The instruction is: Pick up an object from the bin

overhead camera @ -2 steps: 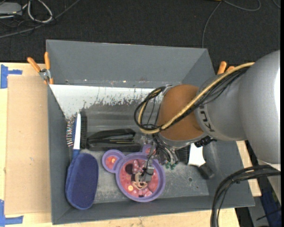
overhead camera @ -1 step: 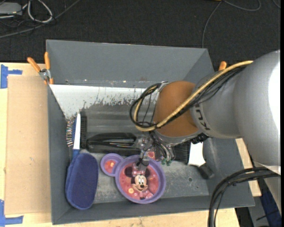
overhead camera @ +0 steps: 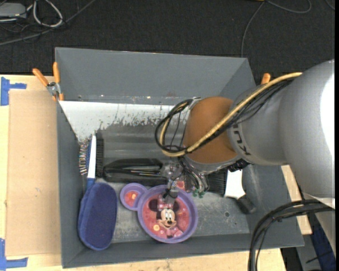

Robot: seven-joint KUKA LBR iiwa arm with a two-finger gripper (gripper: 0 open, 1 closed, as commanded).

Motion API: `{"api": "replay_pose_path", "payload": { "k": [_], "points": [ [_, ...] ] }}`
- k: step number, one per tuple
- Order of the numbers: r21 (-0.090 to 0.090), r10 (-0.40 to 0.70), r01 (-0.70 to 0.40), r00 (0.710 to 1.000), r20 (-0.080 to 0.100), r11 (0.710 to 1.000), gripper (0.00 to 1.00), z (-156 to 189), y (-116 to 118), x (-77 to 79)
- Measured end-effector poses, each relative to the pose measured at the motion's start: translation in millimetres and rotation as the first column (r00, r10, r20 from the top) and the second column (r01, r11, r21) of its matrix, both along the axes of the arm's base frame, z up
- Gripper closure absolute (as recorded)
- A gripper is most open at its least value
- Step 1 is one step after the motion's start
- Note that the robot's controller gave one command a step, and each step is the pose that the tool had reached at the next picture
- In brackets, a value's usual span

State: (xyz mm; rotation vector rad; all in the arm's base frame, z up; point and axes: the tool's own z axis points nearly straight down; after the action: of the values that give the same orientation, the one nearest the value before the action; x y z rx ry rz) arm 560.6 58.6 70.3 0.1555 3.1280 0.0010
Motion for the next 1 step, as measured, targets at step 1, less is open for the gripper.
{"api": "replay_pose_path", "payload": {
  "k": [1],
  "points": [
    [0.000,0.000,0.000,1.000,-0.007,1.000,1.00,35.0,-0.4,-2.6]
  ]
}}
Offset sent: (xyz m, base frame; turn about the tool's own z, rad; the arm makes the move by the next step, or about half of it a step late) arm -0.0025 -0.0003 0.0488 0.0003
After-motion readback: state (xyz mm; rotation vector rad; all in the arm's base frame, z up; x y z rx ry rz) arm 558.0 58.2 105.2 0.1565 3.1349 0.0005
